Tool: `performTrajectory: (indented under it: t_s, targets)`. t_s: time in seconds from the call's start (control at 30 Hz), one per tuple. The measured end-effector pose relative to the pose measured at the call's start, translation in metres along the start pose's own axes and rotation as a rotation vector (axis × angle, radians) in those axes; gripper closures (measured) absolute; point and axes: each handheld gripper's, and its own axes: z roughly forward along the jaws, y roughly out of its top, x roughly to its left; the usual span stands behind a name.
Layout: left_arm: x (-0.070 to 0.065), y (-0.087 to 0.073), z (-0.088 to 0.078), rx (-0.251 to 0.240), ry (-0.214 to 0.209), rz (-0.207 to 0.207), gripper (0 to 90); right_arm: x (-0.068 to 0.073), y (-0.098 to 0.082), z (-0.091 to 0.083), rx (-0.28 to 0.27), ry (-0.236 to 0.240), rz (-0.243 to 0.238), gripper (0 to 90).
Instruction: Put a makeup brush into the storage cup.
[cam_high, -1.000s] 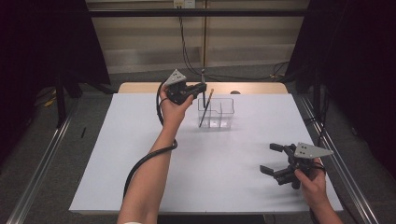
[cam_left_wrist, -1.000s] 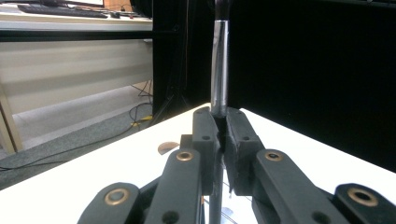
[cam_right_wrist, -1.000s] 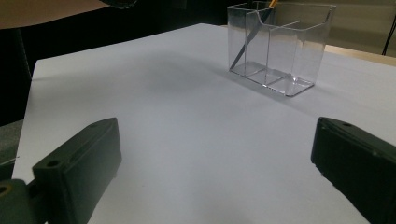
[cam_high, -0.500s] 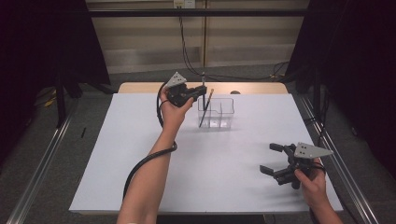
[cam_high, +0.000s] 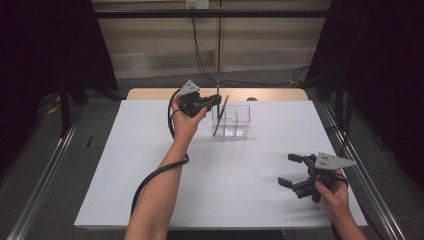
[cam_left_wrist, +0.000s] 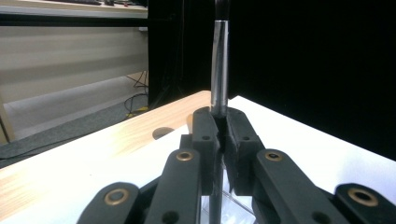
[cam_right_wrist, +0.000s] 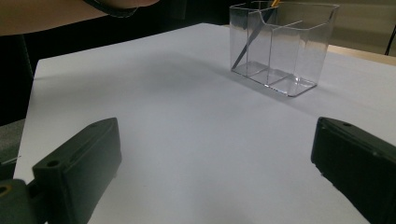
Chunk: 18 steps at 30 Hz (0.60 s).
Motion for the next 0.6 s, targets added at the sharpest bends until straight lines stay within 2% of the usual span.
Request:
performTrajectory:
  t_s: [0.6]
  targets:
    - [-0.0031,-0.0055,0.0041,0.010,-0.026,-0.009,83.6,0.0003,0.0002,0.0000,-0.005,0.000,0.000,1.3]
